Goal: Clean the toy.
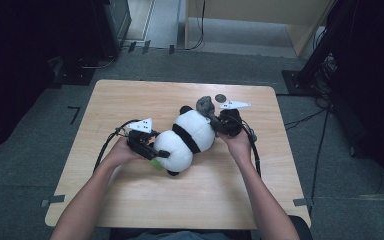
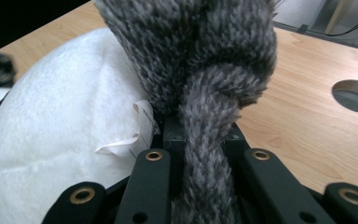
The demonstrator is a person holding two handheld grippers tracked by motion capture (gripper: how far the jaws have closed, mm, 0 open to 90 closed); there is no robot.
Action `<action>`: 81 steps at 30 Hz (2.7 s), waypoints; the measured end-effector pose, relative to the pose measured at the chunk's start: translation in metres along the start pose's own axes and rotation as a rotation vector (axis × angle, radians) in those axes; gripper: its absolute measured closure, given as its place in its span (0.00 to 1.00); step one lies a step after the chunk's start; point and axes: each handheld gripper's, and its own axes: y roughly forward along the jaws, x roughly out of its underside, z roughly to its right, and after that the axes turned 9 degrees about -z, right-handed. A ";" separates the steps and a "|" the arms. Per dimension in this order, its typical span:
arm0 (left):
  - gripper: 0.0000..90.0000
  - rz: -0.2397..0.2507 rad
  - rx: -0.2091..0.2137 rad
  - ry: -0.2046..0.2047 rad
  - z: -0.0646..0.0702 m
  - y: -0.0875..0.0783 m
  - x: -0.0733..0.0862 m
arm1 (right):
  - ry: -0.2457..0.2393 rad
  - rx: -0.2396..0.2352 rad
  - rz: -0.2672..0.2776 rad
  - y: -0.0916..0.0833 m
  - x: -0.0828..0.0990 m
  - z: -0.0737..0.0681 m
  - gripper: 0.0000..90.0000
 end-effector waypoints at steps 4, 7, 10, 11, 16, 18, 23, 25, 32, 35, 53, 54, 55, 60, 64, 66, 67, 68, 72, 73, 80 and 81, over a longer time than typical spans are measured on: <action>0.51 -0.032 0.012 -0.036 0.008 -0.001 -0.007 | 0.001 0.036 0.002 -0.007 -0.001 0.002 0.87; 0.57 -0.014 0.008 -0.069 0.010 -0.008 -0.011 | 0.007 0.050 -0.007 -0.015 -0.005 0.007 0.87; 0.58 0.021 -0.034 -0.077 0.012 -0.015 -0.014 | 0.024 0.041 0.021 -0.028 -0.008 0.012 0.86; 0.58 0.040 -0.037 -0.094 0.011 -0.018 -0.015 | 0.022 0.050 0.025 -0.032 -0.008 0.013 0.86; 0.58 0.139 -0.135 -0.135 0.013 -0.033 -0.019 | 0.028 0.064 0.067 -0.052 -0.011 0.012 0.86; 0.57 0.156 -0.169 -0.179 0.012 -0.035 -0.019 | 0.042 0.037 0.060 -0.056 -0.012 0.011 0.86; 0.57 0.206 -0.233 -0.293 0.010 -0.034 -0.018 | 0.031 -0.015 0.059 -0.059 -0.014 0.001 0.84; 0.56 0.212 -0.271 -0.300 0.013 -0.032 -0.018 | 0.035 -0.056 0.059 -0.061 -0.015 -0.005 0.84; 0.56 0.225 -0.287 -0.362 0.015 -0.027 -0.016 | -0.014 -0.145 0.035 -0.056 -0.018 -0.037 0.85; 0.56 0.230 -0.294 -0.385 0.016 -0.026 -0.017 | -0.031 -0.190 0.028 -0.052 -0.018 -0.050 0.85; 0.55 0.257 -0.323 -0.485 0.024 -0.022 -0.025 | -0.190 -0.230 -0.059 -0.005 0.002 -0.118 0.84; 0.55 0.254 -0.327 -0.488 0.024 -0.022 -0.025 | -0.209 -0.221 -0.066 -0.002 0.004 -0.121 0.84; 0.55 0.254 -0.329 -0.494 0.023 -0.022 -0.025 | -0.218 -0.214 -0.074 0.001 0.006 -0.124 0.84; 0.55 0.280 -0.310 -0.538 0.022 -0.025 -0.023 | -0.271 -0.188 -0.086 0.008 0.012 -0.133 0.84; 0.55 0.296 -0.307 -0.553 0.023 -0.026 -0.024 | -0.273 -0.204 -0.095 0.013 0.015 -0.133 0.84; 0.55 0.318 -0.292 -0.565 0.023 -0.028 -0.024 | -0.287 -0.203 -0.115 0.017 0.017 -0.135 0.84; 0.55 0.327 -0.286 -0.566 0.023 -0.029 -0.023 | -0.291 -0.199 -0.126 0.018 0.019 -0.137 0.84; 0.55 0.337 -0.281 -0.568 0.023 -0.030 -0.024 | -0.294 -0.197 -0.135 0.020 0.020 -0.138 0.84; 0.54 0.346 -0.273 -0.565 0.025 -0.032 -0.025 | -0.299 -0.201 -0.152 0.027 0.022 -0.139 0.84; 0.54 0.347 -0.273 -0.562 0.025 -0.032 -0.025 | -0.298 -0.200 -0.151 0.028 0.023 -0.138 0.84; 0.54 0.353 -0.254 -0.574 0.024 -0.032 -0.025 | -0.307 -0.190 -0.169 0.035 0.027 -0.132 0.85; 0.54 0.359 -0.249 -0.575 0.024 -0.033 -0.025 | -0.312 -0.184 -0.175 0.036 0.028 -0.131 0.85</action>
